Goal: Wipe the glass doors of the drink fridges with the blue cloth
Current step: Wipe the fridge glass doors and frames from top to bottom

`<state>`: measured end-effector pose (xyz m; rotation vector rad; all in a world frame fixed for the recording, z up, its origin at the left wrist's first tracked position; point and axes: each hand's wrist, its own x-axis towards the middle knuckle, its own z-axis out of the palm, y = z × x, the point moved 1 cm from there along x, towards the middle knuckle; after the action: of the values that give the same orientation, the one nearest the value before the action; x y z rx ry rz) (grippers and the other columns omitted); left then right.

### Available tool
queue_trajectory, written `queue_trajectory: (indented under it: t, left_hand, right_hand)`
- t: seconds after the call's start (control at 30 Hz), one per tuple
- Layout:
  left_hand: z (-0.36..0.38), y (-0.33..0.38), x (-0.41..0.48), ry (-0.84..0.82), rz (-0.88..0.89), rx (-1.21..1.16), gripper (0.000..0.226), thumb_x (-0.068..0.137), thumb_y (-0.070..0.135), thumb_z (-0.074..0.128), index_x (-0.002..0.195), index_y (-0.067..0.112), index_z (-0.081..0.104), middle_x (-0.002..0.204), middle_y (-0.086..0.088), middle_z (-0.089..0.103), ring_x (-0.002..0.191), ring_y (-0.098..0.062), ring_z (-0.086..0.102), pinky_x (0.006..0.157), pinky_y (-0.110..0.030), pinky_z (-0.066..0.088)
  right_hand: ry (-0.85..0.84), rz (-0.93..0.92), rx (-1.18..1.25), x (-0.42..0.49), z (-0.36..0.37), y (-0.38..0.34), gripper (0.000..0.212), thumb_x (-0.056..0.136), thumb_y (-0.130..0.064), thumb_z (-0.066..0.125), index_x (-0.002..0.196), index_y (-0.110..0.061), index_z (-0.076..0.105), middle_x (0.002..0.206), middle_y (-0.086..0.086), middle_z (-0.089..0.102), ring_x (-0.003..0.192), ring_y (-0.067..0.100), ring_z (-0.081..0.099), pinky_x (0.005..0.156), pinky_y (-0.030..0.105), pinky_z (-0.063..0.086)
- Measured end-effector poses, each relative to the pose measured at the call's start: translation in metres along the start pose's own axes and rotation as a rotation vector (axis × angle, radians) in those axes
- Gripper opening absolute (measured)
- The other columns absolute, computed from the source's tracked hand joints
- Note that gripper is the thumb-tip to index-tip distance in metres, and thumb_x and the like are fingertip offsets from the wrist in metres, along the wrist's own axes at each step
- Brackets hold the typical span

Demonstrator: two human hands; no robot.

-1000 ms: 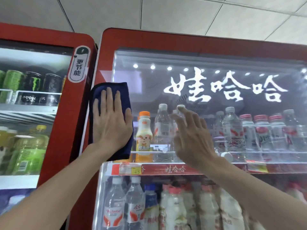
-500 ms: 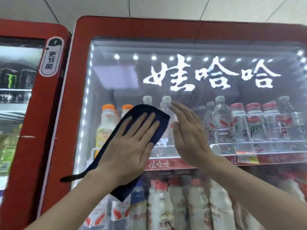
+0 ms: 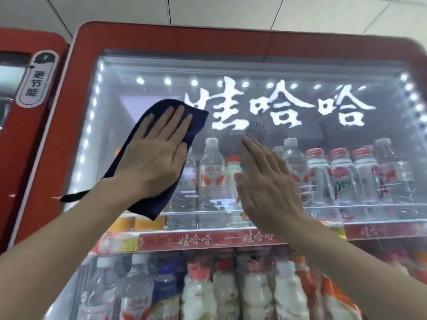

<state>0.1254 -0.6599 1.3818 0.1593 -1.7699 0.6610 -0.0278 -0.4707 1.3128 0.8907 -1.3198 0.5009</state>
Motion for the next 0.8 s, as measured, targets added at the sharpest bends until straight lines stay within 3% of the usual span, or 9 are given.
queue_trajectory:
  t: [0.1,0.2,0.27,0.37,0.43,0.57,0.67,0.8]
  left_hand:
    - [0.012,0.042,-0.048,0.038,0.082,0.047,0.061,0.106,0.041,0.012,0.164,0.021,0.007,0.173,-0.002,0.005,0.16,-0.016,0.001,0.129,-0.043,0.002]
    - [0.021,0.074,-0.091,-0.049,0.257,0.075,0.059,0.11,0.038,0.017,0.165,0.018,0.017,0.173,-0.004,0.011,0.16,-0.02,0.008,0.128,-0.049,0.011]
    - [0.015,0.066,-0.078,-0.084,0.326,0.086,0.057,0.109,0.037,0.019,0.164,0.019,0.022,0.172,-0.003,0.015,0.16,-0.021,0.013,0.128,-0.048,0.014]
    - [0.002,0.048,-0.015,-0.043,0.207,0.087,0.062,0.104,0.039,0.017,0.163,0.02,0.024,0.17,-0.003,0.019,0.158,-0.023,0.018,0.128,-0.047,0.013]
    - [-0.001,0.043,0.026,-0.029,0.062,0.049,0.065,0.101,0.045,0.006,0.163,0.026,0.01,0.172,0.001,0.008,0.16,-0.017,0.006,0.129,-0.04,0.0]
    - [0.005,0.062,0.049,-0.017,-0.076,0.034,0.066,0.102,0.044,0.005,0.165,0.024,0.006,0.173,0.003,-0.002,0.16,-0.014,-0.003,0.128,-0.038,-0.007]
    - [0.01,0.088,0.026,0.009,-0.054,0.035,0.067,0.103,0.042,0.008,0.165,0.019,0.013,0.173,0.0,0.005,0.16,-0.018,0.004,0.129,-0.041,-0.003]
    - [0.025,0.138,-0.037,-0.007,0.092,0.054,0.062,0.107,0.042,0.014,0.164,0.019,0.017,0.173,-0.004,0.01,0.16,-0.02,0.007,0.129,-0.047,0.007]
  right_hand:
    - [-0.062,0.0,0.061,0.0,-0.005,-0.003,0.063,0.105,-0.032,0.025,0.162,-0.005,0.023,0.17,0.008,0.022,0.157,0.019,0.016,0.13,0.034,0.003]
    - [0.009,-0.008,0.206,-0.002,-0.021,0.014,0.056,0.104,-0.023,0.033,0.156,-0.002,0.037,0.163,0.011,0.038,0.15,0.023,0.033,0.126,0.039,0.022]
    - [0.077,-0.014,0.115,-0.006,-0.032,0.043,0.056,0.102,-0.023,0.036,0.152,0.002,0.041,0.158,0.016,0.043,0.145,0.029,0.04,0.122,0.041,0.025]
    - [-0.004,0.071,-0.008,-0.014,-0.039,0.087,0.06,0.103,-0.027,0.037,0.156,0.001,0.035,0.164,0.017,0.033,0.151,0.032,0.032,0.124,0.044,0.021]
    - [-0.087,0.086,-0.011,-0.023,-0.033,0.1,0.062,0.105,-0.03,0.032,0.161,-0.004,0.026,0.17,0.012,0.021,0.158,0.026,0.019,0.129,0.043,0.014]
    - [-0.072,0.069,-0.009,-0.028,-0.024,0.104,0.064,0.106,-0.034,0.024,0.164,-0.008,0.018,0.173,0.005,0.011,0.16,0.017,0.006,0.129,0.03,-0.005]
    - [-0.063,0.064,0.001,-0.028,-0.023,0.103,0.065,0.105,-0.037,0.021,0.164,-0.009,0.015,0.174,0.003,0.008,0.16,0.014,0.002,0.126,0.024,-0.013]
    - [-0.055,0.048,0.03,-0.03,-0.025,0.104,0.063,0.106,-0.031,0.025,0.164,-0.007,0.018,0.173,0.005,0.01,0.16,0.015,0.003,0.126,0.024,-0.013]
